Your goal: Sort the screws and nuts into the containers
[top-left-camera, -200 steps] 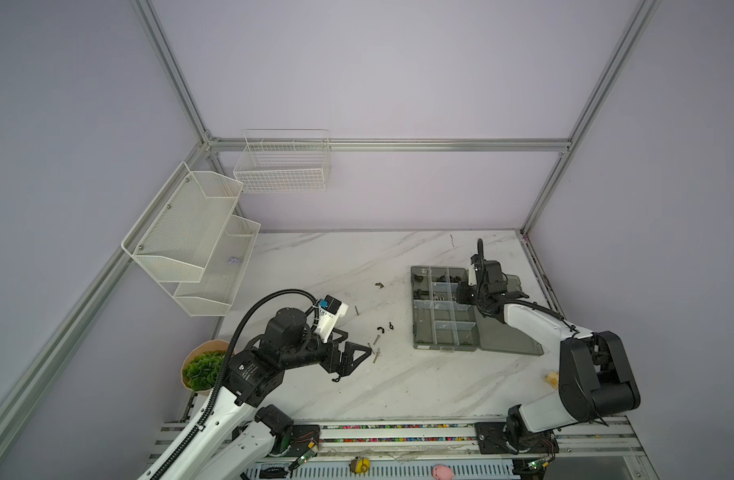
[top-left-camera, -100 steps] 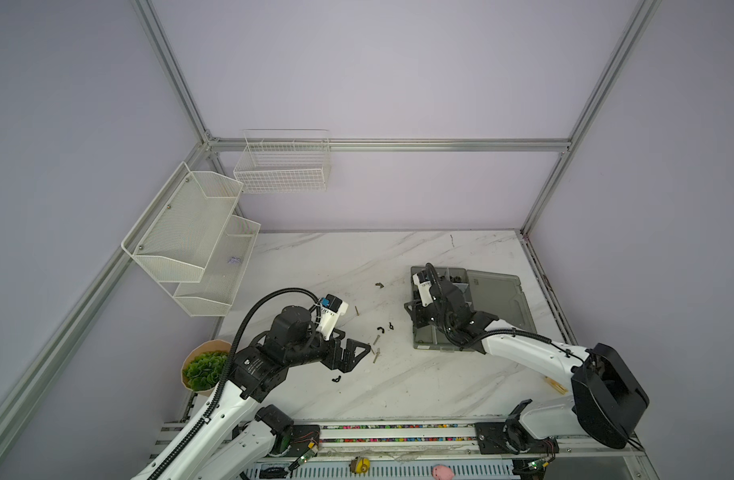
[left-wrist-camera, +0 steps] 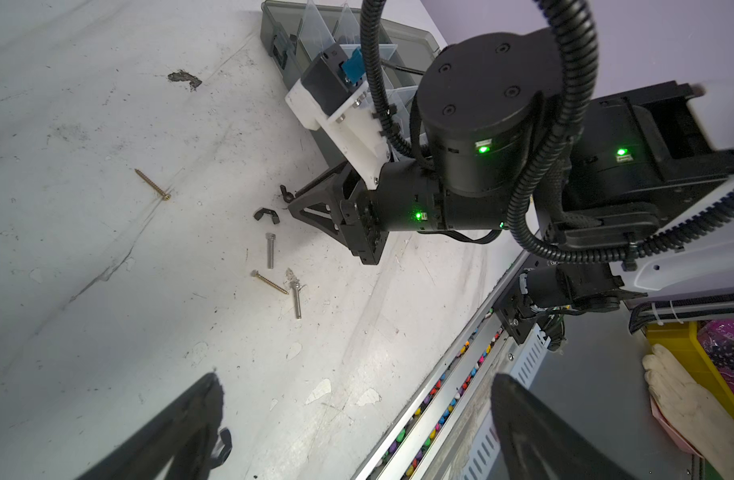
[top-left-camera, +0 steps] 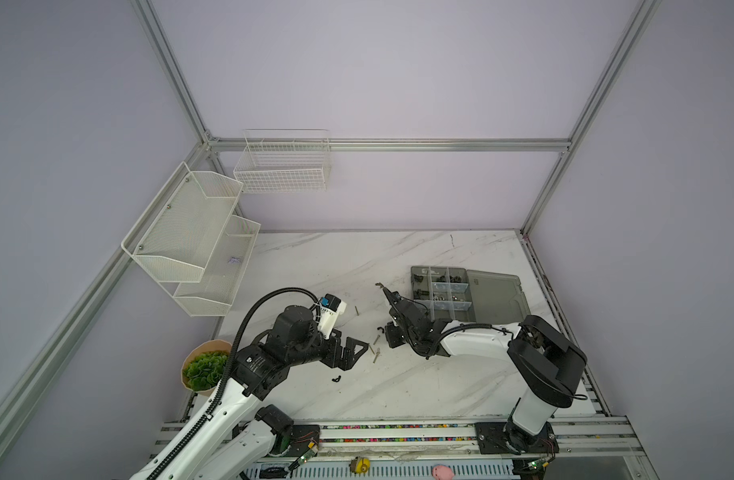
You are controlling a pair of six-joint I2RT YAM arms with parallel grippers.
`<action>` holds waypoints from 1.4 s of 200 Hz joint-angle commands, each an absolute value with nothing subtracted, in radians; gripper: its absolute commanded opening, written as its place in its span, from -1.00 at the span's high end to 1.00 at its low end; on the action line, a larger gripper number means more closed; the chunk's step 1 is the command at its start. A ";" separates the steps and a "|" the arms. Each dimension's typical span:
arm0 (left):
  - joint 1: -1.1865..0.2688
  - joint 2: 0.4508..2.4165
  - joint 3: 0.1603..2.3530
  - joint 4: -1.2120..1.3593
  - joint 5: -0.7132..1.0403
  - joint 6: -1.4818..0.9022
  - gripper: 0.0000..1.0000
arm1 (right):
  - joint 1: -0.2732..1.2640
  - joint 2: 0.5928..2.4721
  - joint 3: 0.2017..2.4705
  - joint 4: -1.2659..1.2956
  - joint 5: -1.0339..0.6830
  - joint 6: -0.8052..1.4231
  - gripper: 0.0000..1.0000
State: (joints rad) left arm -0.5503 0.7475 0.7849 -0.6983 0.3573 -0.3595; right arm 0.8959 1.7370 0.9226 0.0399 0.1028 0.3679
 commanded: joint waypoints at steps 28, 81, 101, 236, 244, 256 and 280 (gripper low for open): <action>-0.551 0.727 0.764 -0.686 0.356 -0.371 -0.99 | 0.900 1.782 0.985 -0.045 0.209 0.400 0.59; -0.551 0.725 0.764 -0.683 0.360 -0.370 -0.99 | 0.902 1.836 1.006 -0.079 0.216 0.405 0.62; -0.551 0.724 0.764 -0.684 0.360 -0.370 -0.99 | 0.901 1.836 1.005 -0.077 0.210 0.406 0.67; -0.551 0.720 0.762 -0.684 0.362 -0.371 -0.99 | 0.810 1.553 0.977 -0.081 0.121 0.368 1.00; -0.551 0.721 0.762 -0.682 0.365 -0.370 -0.99 | 0.774 1.522 0.966 -0.101 0.118 0.375 1.00; -0.551 0.722 0.760 -0.678 0.375 -0.370 -0.99 | 0.712 1.469 0.940 -0.133 0.114 0.376 1.00; -0.551 0.735 0.757 -0.668 0.411 -0.367 -0.99 | 0.567 1.389 0.883 -0.194 0.074 0.353 1.00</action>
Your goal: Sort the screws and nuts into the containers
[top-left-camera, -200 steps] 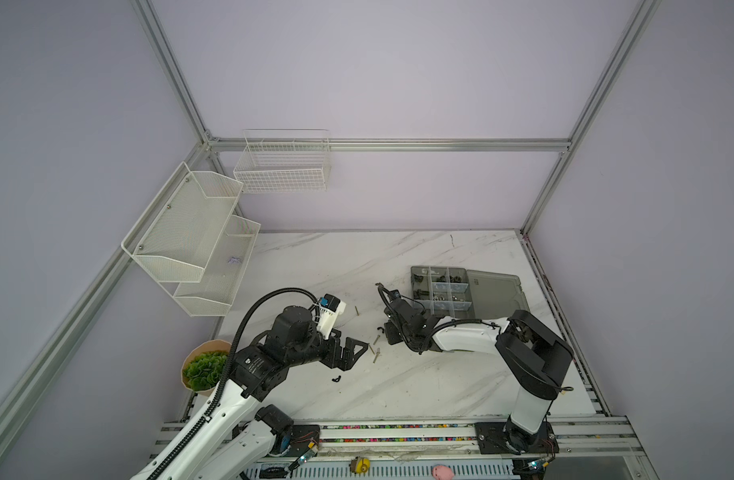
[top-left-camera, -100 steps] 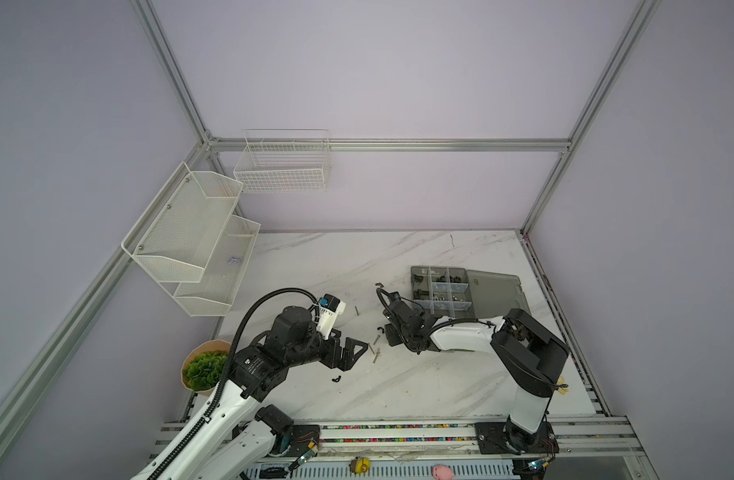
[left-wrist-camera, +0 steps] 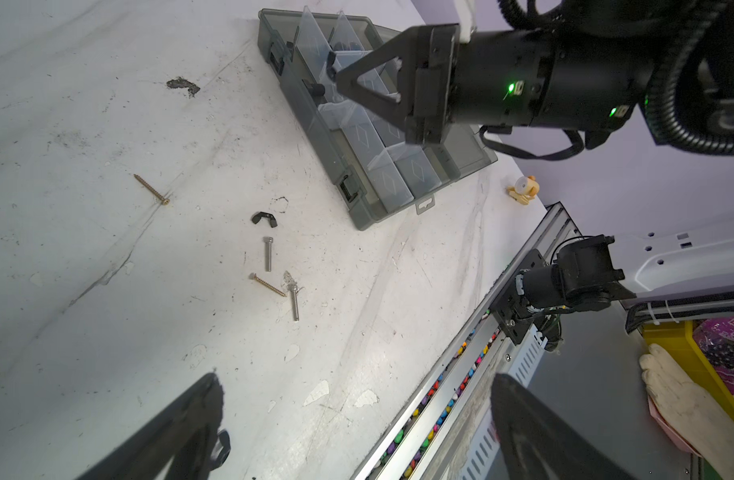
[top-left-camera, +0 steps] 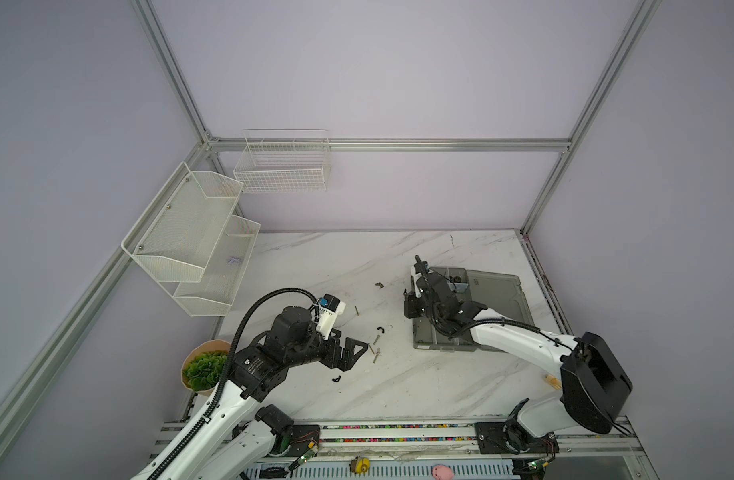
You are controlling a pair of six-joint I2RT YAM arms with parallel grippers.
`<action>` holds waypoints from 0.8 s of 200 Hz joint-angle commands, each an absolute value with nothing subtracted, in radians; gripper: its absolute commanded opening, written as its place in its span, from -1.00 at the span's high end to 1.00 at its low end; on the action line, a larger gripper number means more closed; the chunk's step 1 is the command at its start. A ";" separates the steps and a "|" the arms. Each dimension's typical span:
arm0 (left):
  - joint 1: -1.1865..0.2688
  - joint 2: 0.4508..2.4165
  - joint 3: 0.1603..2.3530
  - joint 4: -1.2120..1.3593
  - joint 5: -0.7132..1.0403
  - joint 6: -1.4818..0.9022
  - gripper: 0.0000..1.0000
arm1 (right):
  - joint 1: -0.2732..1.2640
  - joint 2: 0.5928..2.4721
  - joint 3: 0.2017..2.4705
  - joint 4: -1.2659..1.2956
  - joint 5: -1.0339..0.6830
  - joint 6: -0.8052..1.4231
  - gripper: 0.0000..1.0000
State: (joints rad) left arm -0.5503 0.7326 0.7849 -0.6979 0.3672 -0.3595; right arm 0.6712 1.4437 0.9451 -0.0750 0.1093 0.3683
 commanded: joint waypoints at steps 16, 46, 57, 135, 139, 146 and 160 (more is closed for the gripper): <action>-0.551 0.745 0.758 -0.668 0.418 -0.367 -0.99 | 0.510 1.349 0.848 -0.217 0.064 0.331 1.00; -0.551 0.743 0.755 -0.665 0.422 -0.367 -0.99 | 0.459 1.396 0.835 -0.222 -0.018 0.305 1.00; -0.551 0.743 0.756 -0.666 0.423 -0.365 -0.99 | 0.459 1.424 0.842 -0.223 -0.027 0.303 1.00; -0.551 0.744 0.755 -0.666 0.416 -0.365 -0.99 | 0.440 1.473 0.833 -0.204 -0.010 0.273 0.99; -0.551 0.743 0.756 -0.666 0.416 -0.366 -0.99 | 0.440 1.476 0.834 -0.204 -0.007 0.274 0.99; -0.551 0.744 0.755 -0.666 0.416 -0.366 -0.99 | 0.440 1.478 0.840 -0.209 -0.006 0.278 0.98; -0.551 0.750 0.755 -0.665 0.418 -0.365 -0.99 | 0.440 1.481 0.838 -0.211 0.000 0.278 0.94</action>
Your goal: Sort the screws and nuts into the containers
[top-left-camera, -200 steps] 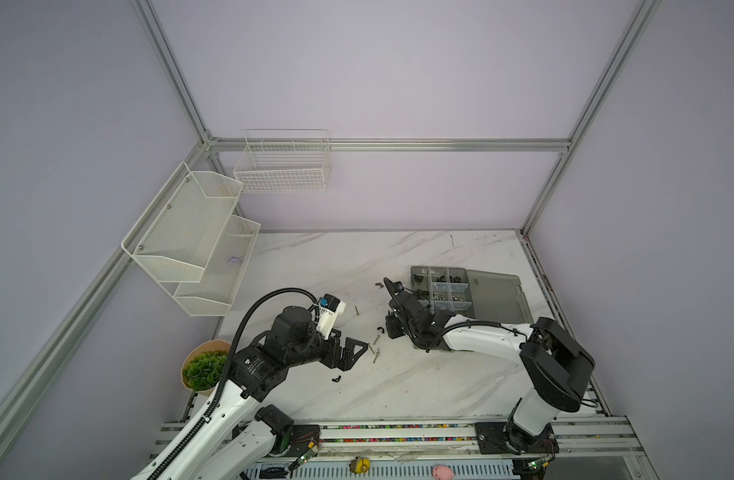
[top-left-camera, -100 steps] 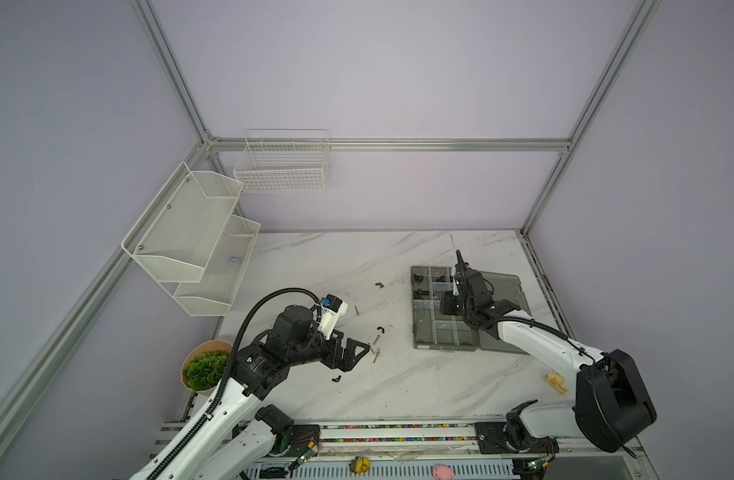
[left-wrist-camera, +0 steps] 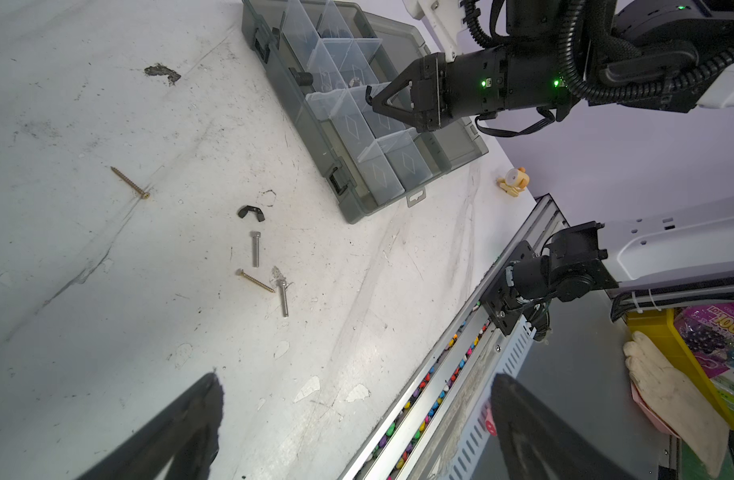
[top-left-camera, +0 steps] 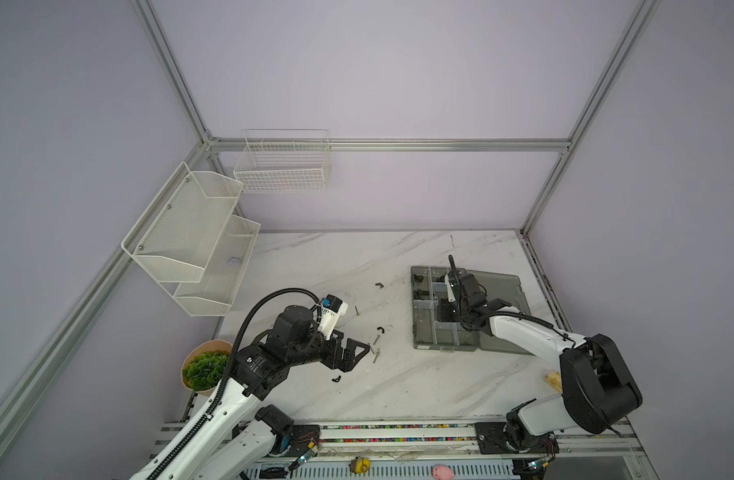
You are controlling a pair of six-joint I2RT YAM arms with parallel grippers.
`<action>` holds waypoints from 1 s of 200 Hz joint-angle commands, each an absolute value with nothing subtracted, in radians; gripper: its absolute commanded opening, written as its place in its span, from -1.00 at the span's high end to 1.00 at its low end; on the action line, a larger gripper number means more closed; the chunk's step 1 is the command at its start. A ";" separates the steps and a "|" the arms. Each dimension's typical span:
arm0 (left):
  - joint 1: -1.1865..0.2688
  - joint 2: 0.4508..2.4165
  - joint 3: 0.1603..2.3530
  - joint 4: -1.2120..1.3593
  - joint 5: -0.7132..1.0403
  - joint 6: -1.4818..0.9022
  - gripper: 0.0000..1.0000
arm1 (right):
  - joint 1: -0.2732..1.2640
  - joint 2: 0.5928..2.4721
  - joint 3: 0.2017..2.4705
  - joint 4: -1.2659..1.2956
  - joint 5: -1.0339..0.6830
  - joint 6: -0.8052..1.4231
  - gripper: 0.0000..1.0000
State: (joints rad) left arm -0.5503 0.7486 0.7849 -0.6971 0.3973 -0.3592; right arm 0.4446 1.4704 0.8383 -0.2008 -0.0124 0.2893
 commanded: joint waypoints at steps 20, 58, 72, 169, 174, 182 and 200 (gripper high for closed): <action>-0.551 0.748 0.755 -0.666 0.425 -0.365 -0.99 | 0.440 1.470 0.826 -0.206 0.018 0.273 0.61; -0.551 0.740 0.756 -0.666 0.415 -0.365 -0.99 | 0.443 1.407 0.844 -0.172 -0.025 0.243 0.40; -0.551 0.741 0.756 -0.666 0.410 -0.365 -0.99 | 0.461 1.387 0.850 -0.136 -0.088 0.238 0.39; -0.542 0.762 0.763 -0.686 0.361 -0.371 -0.99 | 0.842 1.702 0.986 0.019 -0.133 0.227 0.39; -0.542 0.764 0.764 -0.687 0.361 -0.371 -0.99 | 0.848 1.719 0.986 0.023 -0.133 0.230 0.39; -0.541 0.764 0.764 -0.687 0.360 -0.372 -0.99 | 0.853 1.741 0.984 0.034 -0.130 0.239 0.39; -0.542 0.760 0.763 -0.687 0.352 -0.372 -0.99 | 0.855 1.768 0.963 0.077 -0.135 0.266 0.42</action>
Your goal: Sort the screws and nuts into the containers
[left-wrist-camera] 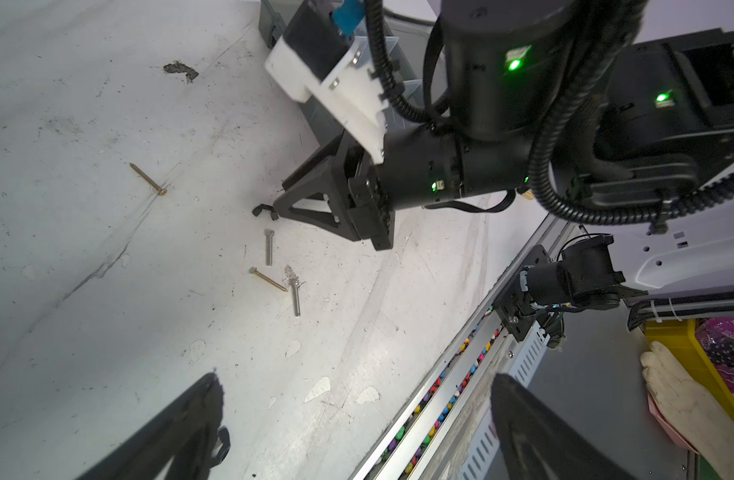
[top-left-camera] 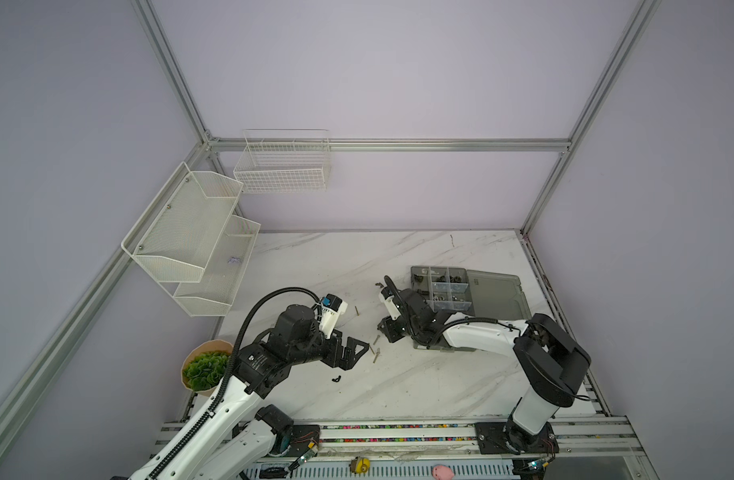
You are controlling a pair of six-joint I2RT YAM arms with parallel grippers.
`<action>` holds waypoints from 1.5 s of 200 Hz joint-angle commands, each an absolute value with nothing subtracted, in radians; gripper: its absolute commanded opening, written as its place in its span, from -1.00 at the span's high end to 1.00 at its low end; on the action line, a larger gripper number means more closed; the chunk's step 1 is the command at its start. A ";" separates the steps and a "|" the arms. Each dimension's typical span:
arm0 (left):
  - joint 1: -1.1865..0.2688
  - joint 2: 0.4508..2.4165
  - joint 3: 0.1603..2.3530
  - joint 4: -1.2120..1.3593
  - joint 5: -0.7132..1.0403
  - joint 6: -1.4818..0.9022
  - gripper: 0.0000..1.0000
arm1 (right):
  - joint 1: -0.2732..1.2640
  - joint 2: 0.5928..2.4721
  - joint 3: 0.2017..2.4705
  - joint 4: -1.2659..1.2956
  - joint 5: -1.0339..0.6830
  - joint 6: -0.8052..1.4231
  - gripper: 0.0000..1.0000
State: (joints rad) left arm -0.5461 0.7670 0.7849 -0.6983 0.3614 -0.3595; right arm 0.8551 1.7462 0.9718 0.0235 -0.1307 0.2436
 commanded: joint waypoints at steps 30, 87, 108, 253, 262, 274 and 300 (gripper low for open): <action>-0.541 0.765 0.763 -0.687 0.351 -0.373 -0.99 | 0.865 1.797 0.969 0.080 -0.081 0.278 0.43; -0.541 0.758 0.764 -0.686 0.351 -0.373 -0.99 | 0.870 1.847 0.997 0.063 -0.034 0.282 0.44; -0.541 0.760 0.764 -0.687 0.351 -0.372 -0.99 | 0.876 1.864 1.014 0.057 -0.035 0.278 0.45; -0.542 0.756 0.763 -0.685 0.361 -0.372 -0.99 | 0.764 1.538 0.941 0.007 0.017 0.297 0.97; -0.541 0.754 0.764 -0.684 0.361 -0.371 -0.99 | 0.721 1.480 0.921 -0.010 -0.002 0.298 0.97; -0.541 0.752 0.762 -0.684 0.363 -0.372 -0.99 | 0.662 1.416 0.900 -0.058 -0.005 0.300 0.97; -0.542 0.750 0.762 -0.680 0.371 -0.371 -0.99 | 0.570 1.338 0.876 -0.160 -0.020 0.261 0.96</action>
